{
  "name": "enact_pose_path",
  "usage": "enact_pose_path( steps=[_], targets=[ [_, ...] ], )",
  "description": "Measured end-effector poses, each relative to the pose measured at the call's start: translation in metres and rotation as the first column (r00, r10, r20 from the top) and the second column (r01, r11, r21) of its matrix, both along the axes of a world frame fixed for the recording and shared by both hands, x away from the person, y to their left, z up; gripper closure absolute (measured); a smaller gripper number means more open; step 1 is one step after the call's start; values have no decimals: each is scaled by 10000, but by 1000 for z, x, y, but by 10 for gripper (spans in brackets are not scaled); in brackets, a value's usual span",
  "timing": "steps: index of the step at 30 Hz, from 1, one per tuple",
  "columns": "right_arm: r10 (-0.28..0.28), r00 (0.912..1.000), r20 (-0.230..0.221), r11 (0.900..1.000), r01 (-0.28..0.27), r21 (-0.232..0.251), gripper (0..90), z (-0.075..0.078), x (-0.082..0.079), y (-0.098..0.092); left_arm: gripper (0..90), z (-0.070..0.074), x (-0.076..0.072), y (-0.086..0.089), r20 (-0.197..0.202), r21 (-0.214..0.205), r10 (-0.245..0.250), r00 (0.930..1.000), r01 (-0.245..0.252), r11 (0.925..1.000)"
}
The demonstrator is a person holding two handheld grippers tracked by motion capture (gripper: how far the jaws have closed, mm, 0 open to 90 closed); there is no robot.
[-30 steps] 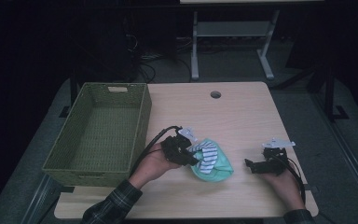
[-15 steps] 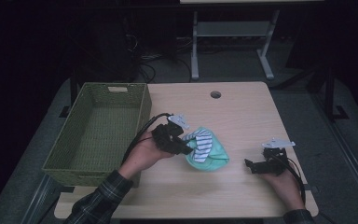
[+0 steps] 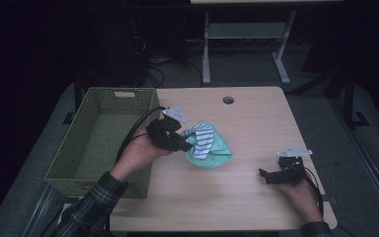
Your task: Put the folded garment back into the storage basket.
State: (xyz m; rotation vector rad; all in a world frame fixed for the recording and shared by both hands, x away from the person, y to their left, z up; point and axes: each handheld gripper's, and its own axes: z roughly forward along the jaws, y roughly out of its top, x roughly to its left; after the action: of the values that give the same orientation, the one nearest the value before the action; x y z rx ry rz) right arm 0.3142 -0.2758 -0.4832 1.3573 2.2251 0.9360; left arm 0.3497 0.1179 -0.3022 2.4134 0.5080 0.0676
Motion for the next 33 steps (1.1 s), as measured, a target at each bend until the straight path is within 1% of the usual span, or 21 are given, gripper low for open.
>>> enact_pose_path(
  steps=[2, 3, 6, 8, 9, 12, 13, 14, 15, 16, 17, 20, 21, 22, 24, 26, 27, 28, 30, 31, 33],
  targets=[
    [0, 10000, -1, 10000, 0, 1, 19, 0, 0, 0, 792, 6, 2, 8, 163, 123, 89, 9998, -91, 9999],
    [0, 10000, -1, 10000, 0, 1, 19, 0, 0, 0, 791, 6, 2, 8, 163, 123, 89, 9998, -91, 9999],
    [8, 10000, 6, 10000, -8, 3, 19, 0, 0, 0, 792, 12, 4, 20, 299, 81, 414, 9987, -417, 9991],
    [9, 10000, 7, 10000, -9, 1, 19, 0, 0, 0, 792, 14, 5, 23, 329, 90, 471, 9983, -474, 9988],
    [10, 10000, 7, 10000, -10, 0, 19, 0, 0, 0, 792, 17, 5, 30, 383, 62, 657, 9971, -660, 9978],
    [0, 10000, -2, 10000, 0, 9, 19, 0, 0, 0, 792, 20, 6, 40, 484, -32, 887, 9949, -886, 9961],
    [0, 10000, -2, 10000, 0, 9, 19, 0, 0, 0, 792, 20, 6, 40, 484, -32, 887, 9949, -886, 9961],
    [3, 10000, 7, 10000, -3, 8, 19, 0, 0, 0, 792, 22, 7, 47, 516, -54, 1053, 9931, -1052, 9944],
    [3, 10000, 7, 10000, -3, 6, 19, 0, 0, 0, 792, 23, 8, 50, 563, -65, 1112, 9922, -1110, 9938],
    [2, 10000, 6, 10000, -2, 7, 19, 0, 0, 0, 792, 23, 8, 50, 563, -65, 1112, 9922, -1110, 9938],
    [-4, 10000, -2, 10000, 4, 10, 19, 0, 0, 0, 792, 26, 8, 56, 577, -116, 1297, 9899, -1292, 9915],
    [0, 10000, 5, 10000, 0, 9, 19, 0, 0, 0, 792, 29, 9, 67, 732, -142, 1626, 9840, -1620, 9867],
    [0, 10000, 5, 10000, 0, 9, 19, 0, 0, 0, 792, 29, 9, 67, 732, -142, 1626, 9840, -1620, 9867],
    [-6, 10000, -2, 10000, 6, 12, 19, 0, 0, 0, 792, 31, 10, 74, 782, -192, 1819, 9802, -1810, 9833],
    [-1, 10000, 4, 10000, 1, 8, 19, 0, 0, 0, 792, 33, 11, 81, 803, -250, 2010, 9763, -1996, 9795],
    [0, 10000, 4, 10000, 0, 7, 19, 0, 0, 0, 792, 34, 11, 88, 870, -212, 2186, 9719, -2176, 9758],
    [-6, 10000, -4, 10000, 6, 11, 19, 0, 0, 0, 792, 34, 11, 88, 870, -212, 2186, 9719, -2176, 9758],
    [-4, 10000, -2, 10000, 4, 8, 19, 0, 0, 0, 792, 35, 11, 94, 909, -246, 2364, 9674, -2351, 9717],
    [-2, 10000, 2, 10000, 2, 9, 19, 0, 0, 0, 792, 36, 11, 101, 928, -246, 2483, 9642, -2471, 9687],
    [-2, 10000, 2, 10000, 2, 9, 19, 0, 0, 0, 792, 36, 11, 101, 928, -246, 2483, 9642, -2471, 9687],
    [2, 10000, 0, 10000, -2, 10, 19, 0, 0, 0, 792, 38, 10, 111, 978, -352, 2718, 9574, -2696, 9623]
  ],
)
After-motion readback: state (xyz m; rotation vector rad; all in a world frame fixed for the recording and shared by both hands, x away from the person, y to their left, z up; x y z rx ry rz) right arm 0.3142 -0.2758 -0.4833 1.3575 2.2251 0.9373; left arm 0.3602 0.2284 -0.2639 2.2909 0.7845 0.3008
